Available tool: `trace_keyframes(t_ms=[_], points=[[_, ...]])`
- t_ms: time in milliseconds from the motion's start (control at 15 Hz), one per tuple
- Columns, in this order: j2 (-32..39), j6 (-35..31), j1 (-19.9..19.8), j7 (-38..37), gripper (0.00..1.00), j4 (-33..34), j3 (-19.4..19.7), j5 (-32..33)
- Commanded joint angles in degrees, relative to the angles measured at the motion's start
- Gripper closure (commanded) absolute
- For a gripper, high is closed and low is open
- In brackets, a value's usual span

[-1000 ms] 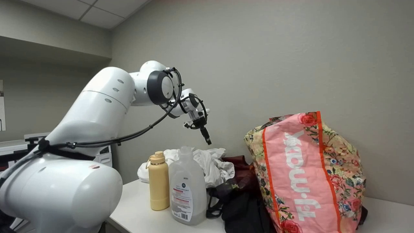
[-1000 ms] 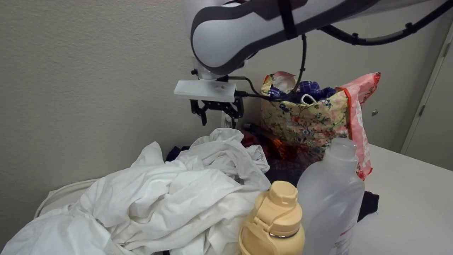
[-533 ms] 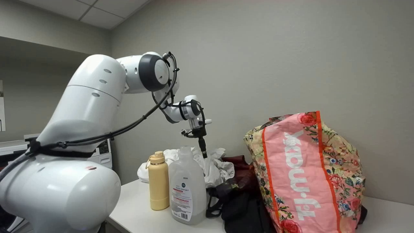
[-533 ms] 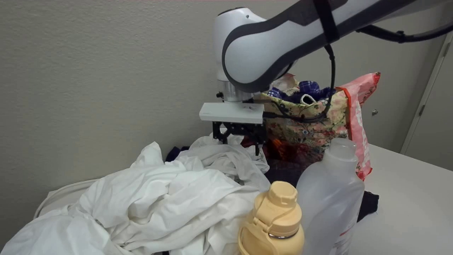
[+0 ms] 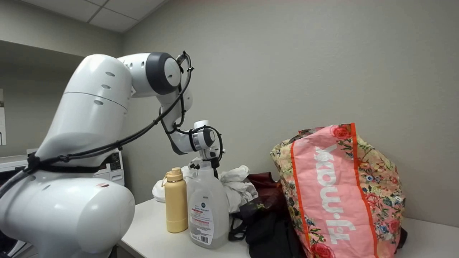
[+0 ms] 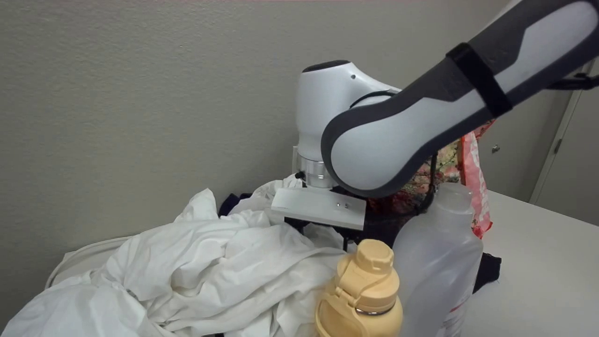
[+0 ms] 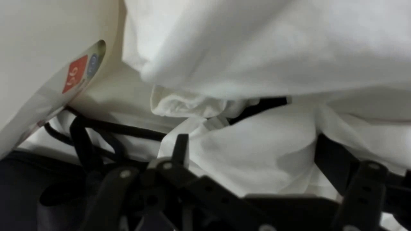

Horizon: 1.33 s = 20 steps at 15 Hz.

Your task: Move the white bedsheet to the left

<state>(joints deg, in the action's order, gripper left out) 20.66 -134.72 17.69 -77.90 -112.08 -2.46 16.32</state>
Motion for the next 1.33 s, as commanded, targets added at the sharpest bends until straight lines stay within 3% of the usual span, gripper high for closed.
trace_keyframes(t_ms=[0, 67, 667, 867, 1267], points=[[-3.4, -3.3, 1.4, -4.2, 0.13, -5.9, 1.0, 4.0], [-3.6, -3.7, 1.5, -4.7, 0.26, -6.4, 1.0, 5.1], [-4.8, -5.1, 1.5, -8.7, 0.94, -8.5, 0.7, 9.8], [-4.9, -5.5, 1.5, -8.9, 0.99, -8.9, 0.7, 10.4], [-4.6, -12.7, 1.5, -12.5, 0.95, -10.1, 1.1, 10.2]])
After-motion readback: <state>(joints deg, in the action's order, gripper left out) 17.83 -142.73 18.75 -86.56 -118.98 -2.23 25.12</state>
